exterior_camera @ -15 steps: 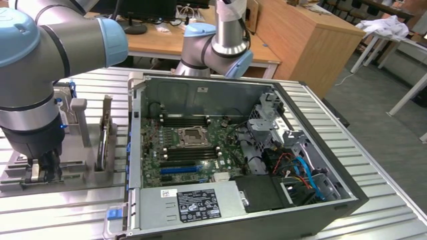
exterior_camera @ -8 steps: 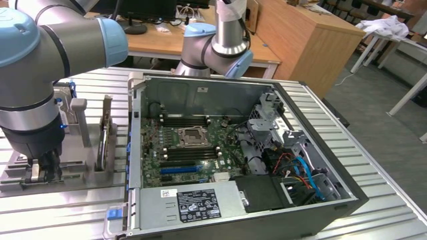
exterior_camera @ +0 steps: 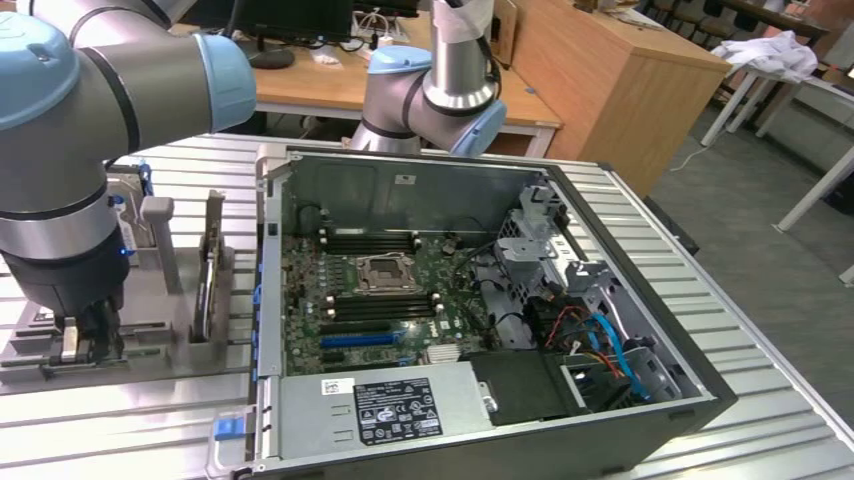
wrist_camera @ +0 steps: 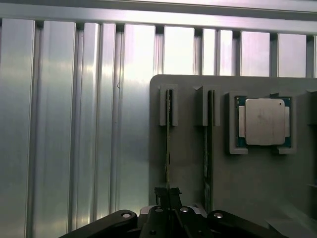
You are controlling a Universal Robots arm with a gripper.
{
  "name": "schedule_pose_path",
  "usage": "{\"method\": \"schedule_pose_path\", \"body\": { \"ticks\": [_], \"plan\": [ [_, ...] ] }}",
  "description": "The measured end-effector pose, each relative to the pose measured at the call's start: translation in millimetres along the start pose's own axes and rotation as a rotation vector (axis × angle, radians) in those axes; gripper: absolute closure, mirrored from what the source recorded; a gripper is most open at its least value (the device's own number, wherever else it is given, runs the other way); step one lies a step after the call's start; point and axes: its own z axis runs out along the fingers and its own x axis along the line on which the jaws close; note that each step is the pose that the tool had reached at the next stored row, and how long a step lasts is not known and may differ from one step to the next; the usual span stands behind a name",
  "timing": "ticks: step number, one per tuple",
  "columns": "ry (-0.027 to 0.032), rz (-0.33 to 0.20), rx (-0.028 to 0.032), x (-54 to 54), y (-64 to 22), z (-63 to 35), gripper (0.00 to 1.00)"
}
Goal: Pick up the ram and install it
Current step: 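Pick up the ram and move it above insertion slot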
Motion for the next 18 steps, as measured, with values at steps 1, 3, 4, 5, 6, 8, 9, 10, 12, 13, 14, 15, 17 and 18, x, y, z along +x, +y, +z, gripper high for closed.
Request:
{"method": "schedule_pose_path", "body": {
  "ticks": [1, 3, 4, 5, 6, 8, 9, 10, 12, 13, 14, 15, 17, 18],
  "plan": [
    [0.0001, 0.0, 0.0, 0.0, 0.1, -1.6, 0.89],
    [0.0, 0.0, 0.0, -0.2, 0.2, -5.3, 0.89],
    [0.0, 0.0, 0.0001, -0.3, 0.2, -7.5, 0.89],
    [0.0, 0.0, 0.0, -0.4, 0.3, -9.6, 0.89],
    [-0.0001, 0.0, 0.0, -0.5, 0.4, -11.7, 0.89],
    [-0.0001, 0.0, 0.0001, -0.7, 0.5, -16.9, 0.89],
    [0.0, 0.0, 0.0001, -0.8, 0.6, -19.7, 0.89],
    [0.0, 0.0, 0.0, -0.9, 0.7, -22.4, 0.89],
    [-0.0001, 0.0, 0.0001, -1.1, 0.7, -27.7, 0.89],
    [0.0, 0.0, 0.0, -1.2, 0.8, -30.6, 0.89],
    [-0.0001, 0.0, 0.0001, -1.3, 0.8, -33.6, 0.89],
    [0.0, 0.0, 0.0, -1.4, 0.7, -36.7, 0.89],
    [-0.0001, 0.0, 0.0001, -1.7, 0.6, -43.4, 0.89],
    [0.0, 0.0, 0.0, -1.8, 0.6, -46.8, 0.89]
  ]
}}
